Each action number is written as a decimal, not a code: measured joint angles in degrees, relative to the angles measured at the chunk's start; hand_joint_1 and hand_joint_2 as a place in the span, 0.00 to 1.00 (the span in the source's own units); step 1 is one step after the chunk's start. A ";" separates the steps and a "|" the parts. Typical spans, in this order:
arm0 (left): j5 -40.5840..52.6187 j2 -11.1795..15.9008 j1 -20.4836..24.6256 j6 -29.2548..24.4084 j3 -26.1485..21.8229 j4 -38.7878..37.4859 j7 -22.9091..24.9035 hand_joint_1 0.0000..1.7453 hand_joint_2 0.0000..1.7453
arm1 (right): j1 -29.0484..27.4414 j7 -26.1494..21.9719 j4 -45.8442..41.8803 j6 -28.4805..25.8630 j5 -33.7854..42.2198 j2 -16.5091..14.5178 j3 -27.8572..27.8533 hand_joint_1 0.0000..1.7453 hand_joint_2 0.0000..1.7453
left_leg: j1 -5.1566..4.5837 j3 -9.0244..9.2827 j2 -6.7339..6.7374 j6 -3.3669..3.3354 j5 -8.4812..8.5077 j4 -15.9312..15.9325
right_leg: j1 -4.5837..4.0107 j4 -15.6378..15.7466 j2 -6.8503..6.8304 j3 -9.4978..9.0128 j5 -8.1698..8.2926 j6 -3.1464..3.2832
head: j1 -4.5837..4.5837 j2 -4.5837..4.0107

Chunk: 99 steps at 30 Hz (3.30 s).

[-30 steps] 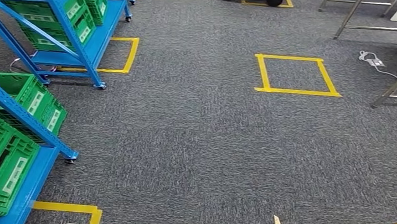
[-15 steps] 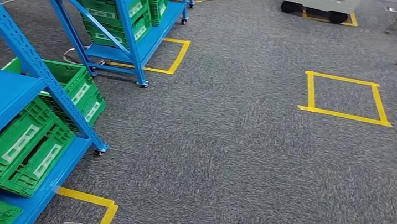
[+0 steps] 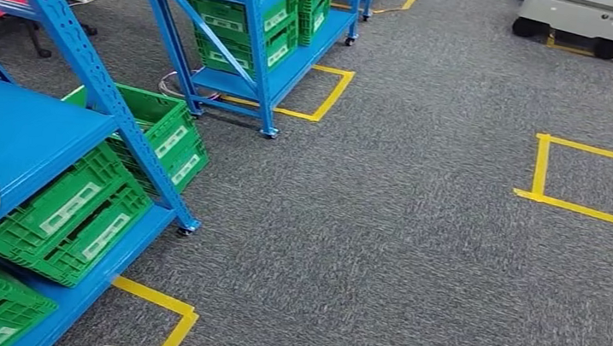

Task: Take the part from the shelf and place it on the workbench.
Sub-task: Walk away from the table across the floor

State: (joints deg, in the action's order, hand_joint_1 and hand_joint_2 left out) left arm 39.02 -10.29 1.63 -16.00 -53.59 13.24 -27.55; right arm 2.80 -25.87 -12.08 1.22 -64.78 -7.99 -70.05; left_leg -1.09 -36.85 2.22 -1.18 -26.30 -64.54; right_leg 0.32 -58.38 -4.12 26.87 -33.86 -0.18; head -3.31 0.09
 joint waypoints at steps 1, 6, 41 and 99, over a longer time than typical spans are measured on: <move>0.01 0.03 0.13 0.01 -0.01 0.00 -0.07 0.00 0.00 | 0.05 -0.01 0.01 0.01 -0.01 -0.01 0.00 0.00 0.00 | -0.38 0.99 0.97 -0.40 0.34 2.23 | -0.13 0.05 -0.64 -0.20 -0.42 -0.17 | 0.02 0.00; 0.01 0.10 -0.02 0.05 -0.07 0.01 -0.42 0.00 0.00 | 0.60 -0.03 0.01 0.03 -0.02 -0.01 0.00 0.00 0.00 | -0.28 2.70 -0.74 -1.17 -0.58 5.46 | -0.28 -0.39 -0.87 -0.72 -2.26 -1.20 | 0.13 0.01; 0.21 0.04 0.31 0.23 -0.42 -0.02 -0.93 0.00 0.00 | 0.15 -0.01 0.10 0.09 -0.03 0.01 0.00 0.00 0.00 | 0.53 4.61 -3.34 -1.14 -0.83 7.07 | 0.31 -15.14 3.94 9.95 -4.96 -2.22 | 0.36 0.00; 1.22 0.07 0.09 1.17 -0.89 -0.02 -1.93 0.00 0.00 | 1.04 -3.27 0.23 0.48 0.52 0.84 -0.01 0.00 0.00 | 0.52 4.05 -0.73 -0.85 -0.23 6.81 | 0.02 -3.32 0.82 2.38 -1.39 -1.34 | 0.21 0.00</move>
State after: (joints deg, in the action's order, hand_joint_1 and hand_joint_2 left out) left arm 40.24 -10.22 1.72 -14.84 -54.48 13.22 -29.48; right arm 3.84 -29.14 -11.85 1.69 -64.26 -7.15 -70.06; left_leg -0.56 -32.80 1.49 -2.03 -26.53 -57.73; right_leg 0.34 -61.70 -3.31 29.25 -35.25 -1.53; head -3.10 0.09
